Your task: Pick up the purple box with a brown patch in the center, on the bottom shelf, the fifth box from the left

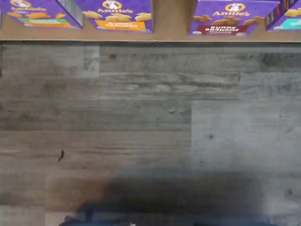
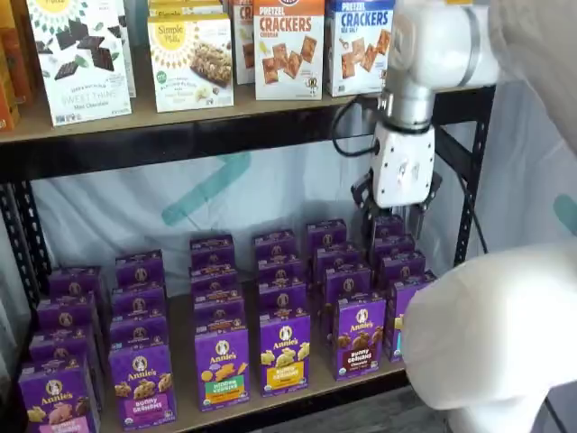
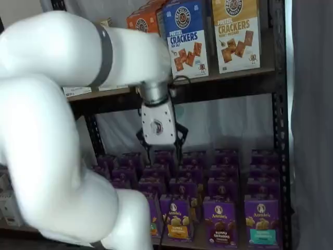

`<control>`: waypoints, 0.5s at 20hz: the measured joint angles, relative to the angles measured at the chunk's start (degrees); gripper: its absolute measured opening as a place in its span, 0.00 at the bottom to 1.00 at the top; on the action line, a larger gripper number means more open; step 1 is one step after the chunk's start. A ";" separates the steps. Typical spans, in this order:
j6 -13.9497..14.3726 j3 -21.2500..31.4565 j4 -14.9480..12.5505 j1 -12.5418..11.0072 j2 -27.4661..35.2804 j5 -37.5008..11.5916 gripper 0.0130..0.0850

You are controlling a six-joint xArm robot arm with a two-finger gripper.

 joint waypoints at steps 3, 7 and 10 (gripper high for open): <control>0.40 1.90 -1.32 -0.04 4.21 -5.88 1.00; 0.11 3.97 -1.77 -0.46 10.76 -14.77 1.00; -1.11 5.14 -0.87 -1.00 15.86 -22.26 1.00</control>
